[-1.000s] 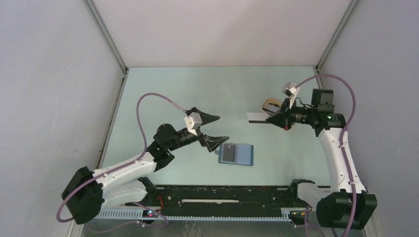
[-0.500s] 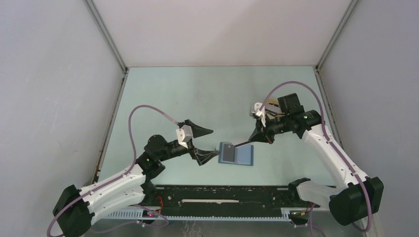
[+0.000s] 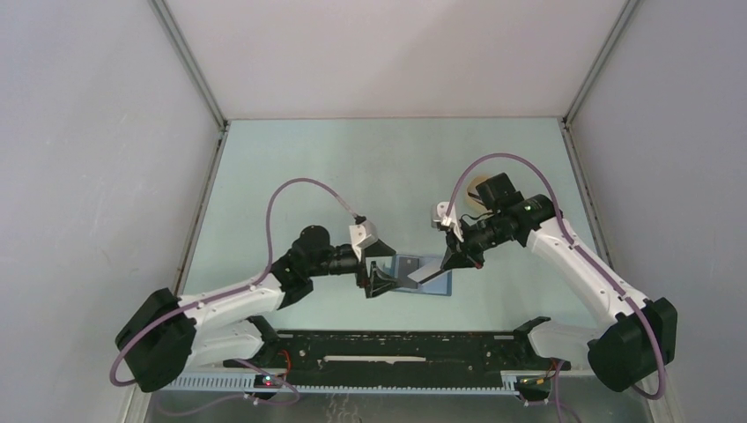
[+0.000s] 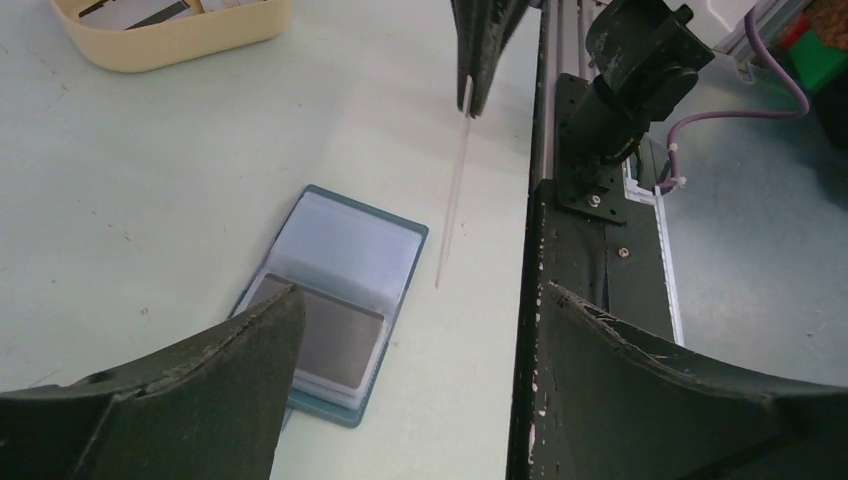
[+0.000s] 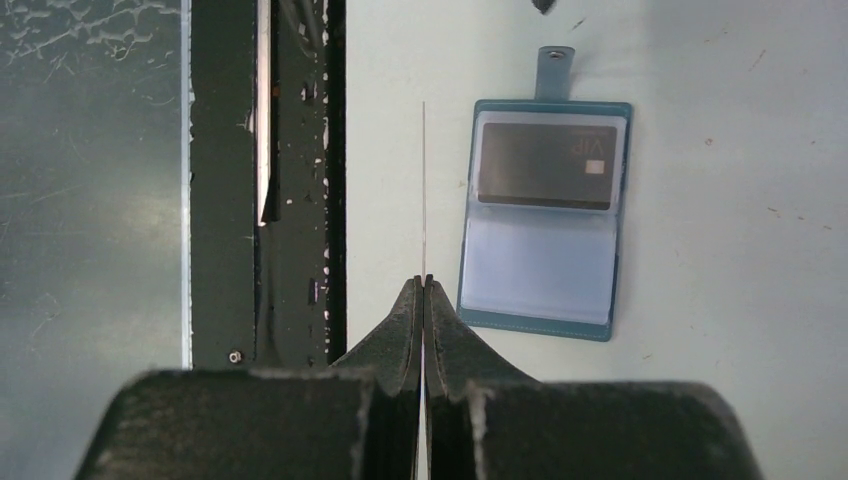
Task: Put the credit cards into the card holder
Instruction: Insert the credit card into the card holder.
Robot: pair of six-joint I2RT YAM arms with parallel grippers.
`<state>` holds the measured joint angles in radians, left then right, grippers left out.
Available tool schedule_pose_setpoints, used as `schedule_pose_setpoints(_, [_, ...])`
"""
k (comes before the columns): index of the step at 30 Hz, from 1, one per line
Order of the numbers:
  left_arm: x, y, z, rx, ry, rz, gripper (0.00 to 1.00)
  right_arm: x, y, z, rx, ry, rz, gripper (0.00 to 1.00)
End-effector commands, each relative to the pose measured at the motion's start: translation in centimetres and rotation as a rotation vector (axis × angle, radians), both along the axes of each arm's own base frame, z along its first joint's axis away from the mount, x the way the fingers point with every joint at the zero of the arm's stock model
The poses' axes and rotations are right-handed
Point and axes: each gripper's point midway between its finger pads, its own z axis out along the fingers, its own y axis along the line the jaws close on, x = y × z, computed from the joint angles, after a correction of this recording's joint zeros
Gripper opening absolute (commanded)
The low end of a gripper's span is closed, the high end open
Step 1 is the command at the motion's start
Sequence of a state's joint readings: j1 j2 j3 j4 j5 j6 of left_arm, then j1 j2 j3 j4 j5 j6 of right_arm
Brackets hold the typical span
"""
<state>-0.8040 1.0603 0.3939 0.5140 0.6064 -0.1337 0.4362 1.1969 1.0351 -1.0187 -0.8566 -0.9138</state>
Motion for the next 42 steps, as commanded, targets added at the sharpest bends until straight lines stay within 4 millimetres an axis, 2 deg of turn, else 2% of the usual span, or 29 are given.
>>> schedule_pose_setpoints(1, [0.7,-2.2,3.1,-0.045,-0.033,-0.043,0.91,-0.2,0.5,1.3,0.023,-0.041,0.047,0.00])
schedule_pose_setpoints(6, [0.1,-4.2,2.2,-0.012,-0.029,-0.110,0.85,-0.6,0.7,1.3,0.022,-0.019,0.072,0.00])
schedule_pose_setpoints(16, [-0.7,-6.4,1.2,0.022,0.059,-0.207,0.53,-0.7,0.7,1.2,0.019,-0.013,0.074,0.00])
schedule_pose_setpoints(21, [-1.0,-6.9,0.5,0.049,0.096,-0.233,0.46,-0.6,0.8,1.2,0.018,-0.005,0.070,0.00])
schedule_pose_setpoints(24, [-1.3,-7.1,0.3,0.056,0.115,-0.254,0.30,-0.5,0.8,1.1,0.013,0.001,0.067,0.00])
schedule_pose_setpoints(27, [-1.5,-7.3,0.0,0.077,0.143,-0.272,0.03,-0.5,0.8,1.1,0.015,0.004,0.061,0.00])
schedule_pose_setpoints(28, [-1.4,-7.3,-0.1,0.081,0.151,-0.267,0.00,-0.4,0.8,1.2,0.017,0.007,0.056,0.00])
schedule_pose_setpoints(29, [-1.3,-7.3,0.0,0.082,0.158,-0.257,0.00,-0.3,0.8,1.3,0.020,0.009,0.049,0.06])
schedule_pose_setpoints(33, [-0.8,-7.0,0.6,0.050,0.177,-0.189,0.00,0.1,0.5,2.2,0.057,0.017,-0.001,0.48])
schedule_pose_setpoints(34, [-0.8,-6.9,1.0,0.025,0.184,-0.172,0.00,0.3,0.4,2.6,0.078,0.018,-0.017,0.55])
schedule_pose_setpoints(38, [-0.6,-6.1,3.4,-0.139,0.227,-0.074,0.00,0.4,-0.2,5.1,0.188,0.021,-0.068,0.68])
schedule_pose_setpoints(42, [-0.4,-4.7,6.5,-0.373,0.298,0.006,0.00,0.5,-0.4,7.2,0.301,0.063,-0.118,0.71])
